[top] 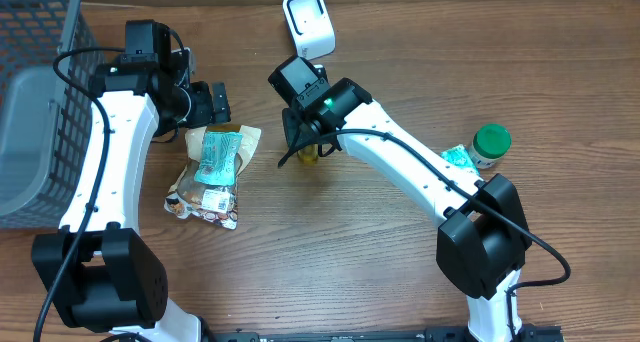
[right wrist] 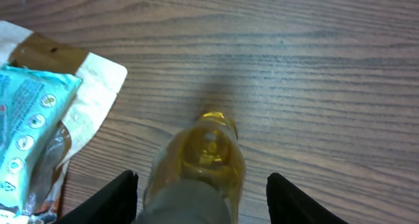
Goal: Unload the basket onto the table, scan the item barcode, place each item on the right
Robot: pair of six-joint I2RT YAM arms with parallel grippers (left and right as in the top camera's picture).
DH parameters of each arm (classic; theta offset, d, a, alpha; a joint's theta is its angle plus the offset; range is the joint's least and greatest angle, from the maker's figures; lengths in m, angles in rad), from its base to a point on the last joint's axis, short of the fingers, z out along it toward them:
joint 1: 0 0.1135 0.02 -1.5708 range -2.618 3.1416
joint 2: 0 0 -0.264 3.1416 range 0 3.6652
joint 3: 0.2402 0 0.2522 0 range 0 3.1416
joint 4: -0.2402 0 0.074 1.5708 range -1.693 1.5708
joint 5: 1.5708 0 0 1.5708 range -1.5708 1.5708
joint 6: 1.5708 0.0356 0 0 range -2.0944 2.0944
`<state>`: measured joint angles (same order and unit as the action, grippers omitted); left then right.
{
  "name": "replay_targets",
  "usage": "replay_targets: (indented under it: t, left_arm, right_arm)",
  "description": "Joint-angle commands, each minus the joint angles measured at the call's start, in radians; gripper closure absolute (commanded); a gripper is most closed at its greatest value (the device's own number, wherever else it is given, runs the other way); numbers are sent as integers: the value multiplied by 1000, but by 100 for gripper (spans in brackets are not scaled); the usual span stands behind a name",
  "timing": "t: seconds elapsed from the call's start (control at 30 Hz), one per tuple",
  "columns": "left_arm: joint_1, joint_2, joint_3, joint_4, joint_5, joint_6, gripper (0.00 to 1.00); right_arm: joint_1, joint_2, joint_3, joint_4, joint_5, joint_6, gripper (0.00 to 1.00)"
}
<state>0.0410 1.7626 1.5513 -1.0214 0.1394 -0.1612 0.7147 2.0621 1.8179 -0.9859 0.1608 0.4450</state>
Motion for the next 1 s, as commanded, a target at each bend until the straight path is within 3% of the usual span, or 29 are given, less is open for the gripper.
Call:
replay_targets:
  t: [0.0,0.43,0.53,0.57,0.67,0.97]
  left_arm:
    - [-2,-17,18,2,8,11,0]
    - [-2,-17,18,2,8,11,1]
    - [-2,-17,18,2,8,11,1]
    - [-2,-17,18,2,8,11,0]
    - [-2,-17,18,2,8,11,1]
    - [-2,-17,18,2,8,11,1]
  right_arm:
    - [0,11,1,24,3,4,41]
    - [0,11,-46,83,-4,4,41]
    - [-2,11,-46,86,-4,3,44]
    - [-4,11,-46,79,-3,3,52]
    - [-11,7,-42,76,-4,3,60]
    - [-125,-163,-29,-48,-5,3,65]
